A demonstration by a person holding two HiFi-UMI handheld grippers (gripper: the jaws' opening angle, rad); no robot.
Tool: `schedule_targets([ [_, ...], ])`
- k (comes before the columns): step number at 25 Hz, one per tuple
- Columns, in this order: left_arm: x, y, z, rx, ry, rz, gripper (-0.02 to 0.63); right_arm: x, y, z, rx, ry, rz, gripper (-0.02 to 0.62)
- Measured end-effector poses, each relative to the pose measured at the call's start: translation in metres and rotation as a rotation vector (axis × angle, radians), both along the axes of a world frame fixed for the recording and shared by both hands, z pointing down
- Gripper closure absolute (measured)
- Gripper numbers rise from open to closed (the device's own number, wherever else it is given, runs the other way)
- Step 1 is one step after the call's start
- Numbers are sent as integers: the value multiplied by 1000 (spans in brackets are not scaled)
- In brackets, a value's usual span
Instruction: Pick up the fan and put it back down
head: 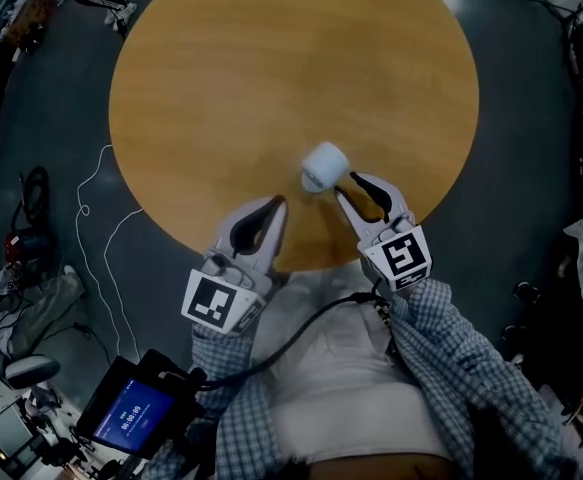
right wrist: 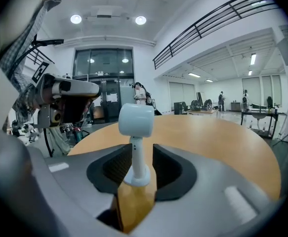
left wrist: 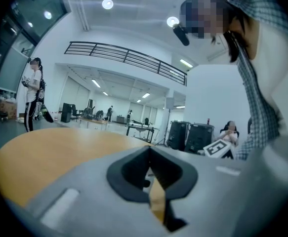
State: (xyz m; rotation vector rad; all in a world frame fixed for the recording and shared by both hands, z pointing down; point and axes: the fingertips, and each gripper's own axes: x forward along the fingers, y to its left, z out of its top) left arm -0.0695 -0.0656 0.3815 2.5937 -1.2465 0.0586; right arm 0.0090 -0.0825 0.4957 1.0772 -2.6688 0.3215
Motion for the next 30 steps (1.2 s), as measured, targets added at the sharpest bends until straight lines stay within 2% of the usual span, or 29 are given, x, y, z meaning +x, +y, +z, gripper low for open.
schedule_targets([
  [5,15,-7,-8,3,6,20,609,35,1,-15,-4,8,66,507],
  [17,14,-21,-8,61,-6,21,609,54,-40,-62,99,-68,156,591],
  [22,15,-24,-5,56,-12,21,609,46,-50,-76,119,-93,114,591],
  [30,16,-30,-13,99,-27,24,609,33,-49,-89,163,-94,13,592],
])
